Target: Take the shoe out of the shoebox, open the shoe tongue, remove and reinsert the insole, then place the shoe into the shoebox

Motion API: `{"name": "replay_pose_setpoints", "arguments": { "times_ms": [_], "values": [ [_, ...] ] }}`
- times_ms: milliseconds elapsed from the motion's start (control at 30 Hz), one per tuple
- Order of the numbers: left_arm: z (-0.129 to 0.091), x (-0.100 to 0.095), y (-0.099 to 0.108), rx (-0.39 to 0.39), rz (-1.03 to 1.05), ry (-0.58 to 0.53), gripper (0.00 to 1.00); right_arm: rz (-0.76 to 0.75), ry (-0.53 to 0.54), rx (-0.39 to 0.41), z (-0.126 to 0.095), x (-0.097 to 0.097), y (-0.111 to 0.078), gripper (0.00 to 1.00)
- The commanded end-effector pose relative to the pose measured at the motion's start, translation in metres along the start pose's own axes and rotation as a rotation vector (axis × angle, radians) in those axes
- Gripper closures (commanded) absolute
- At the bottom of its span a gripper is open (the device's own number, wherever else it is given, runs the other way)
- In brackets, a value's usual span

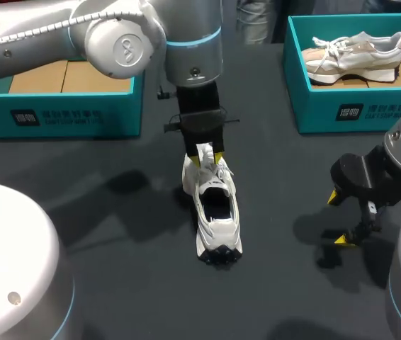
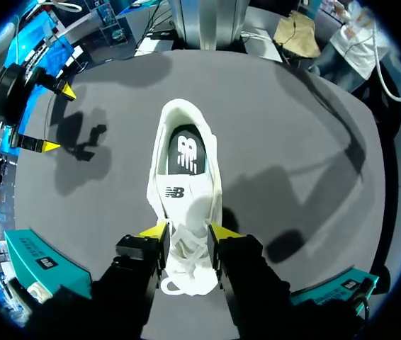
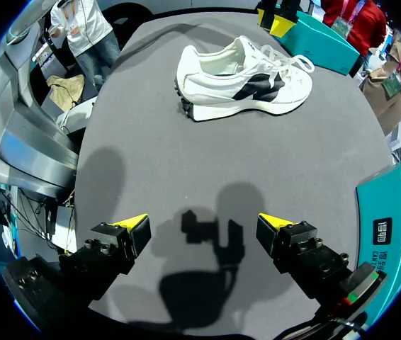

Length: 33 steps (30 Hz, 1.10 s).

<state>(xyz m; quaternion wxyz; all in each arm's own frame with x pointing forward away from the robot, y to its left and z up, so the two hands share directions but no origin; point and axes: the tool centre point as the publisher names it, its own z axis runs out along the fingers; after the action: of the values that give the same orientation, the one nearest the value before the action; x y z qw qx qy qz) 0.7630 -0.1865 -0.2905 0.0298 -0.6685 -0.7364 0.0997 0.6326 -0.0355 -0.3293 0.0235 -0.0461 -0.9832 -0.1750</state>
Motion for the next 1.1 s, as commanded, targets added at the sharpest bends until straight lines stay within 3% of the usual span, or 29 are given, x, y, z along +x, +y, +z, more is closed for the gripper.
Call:
{"name": "replay_pose_setpoints", "arguments": {
  "times_ms": [33, 133, 333, 667, 1100],
  "values": [
    [0.012, 0.002, -0.007, 0.005, 0.009, -0.006, 0.67, 0.000, -0.004, 0.001, 0.000, 0.002, 0.000, 0.00],
    [0.018, 0.001, -0.009, 0.019, 0.011, -0.011, 0.63, 0.000, -0.004, 0.001, 0.000, 0.002, 0.000, 0.00],
    [0.030, -0.004, -0.017, 0.016, 0.022, -0.018, 0.69, 0.000, -0.004, 0.001, 0.000, 0.002, 0.000, 0.00],
    [0.059, -0.002, -0.027, 0.028, 0.021, -0.018, 0.71, 0.000, -0.004, 0.001, 0.000, 0.002, 0.000, 0.00],
    [0.024, 0.006, -0.043, -0.018, 0.033, -0.107, 0.65, 0.000, -0.004, 0.001, 0.000, 0.002, 0.000, 0.00]
  ]
}}
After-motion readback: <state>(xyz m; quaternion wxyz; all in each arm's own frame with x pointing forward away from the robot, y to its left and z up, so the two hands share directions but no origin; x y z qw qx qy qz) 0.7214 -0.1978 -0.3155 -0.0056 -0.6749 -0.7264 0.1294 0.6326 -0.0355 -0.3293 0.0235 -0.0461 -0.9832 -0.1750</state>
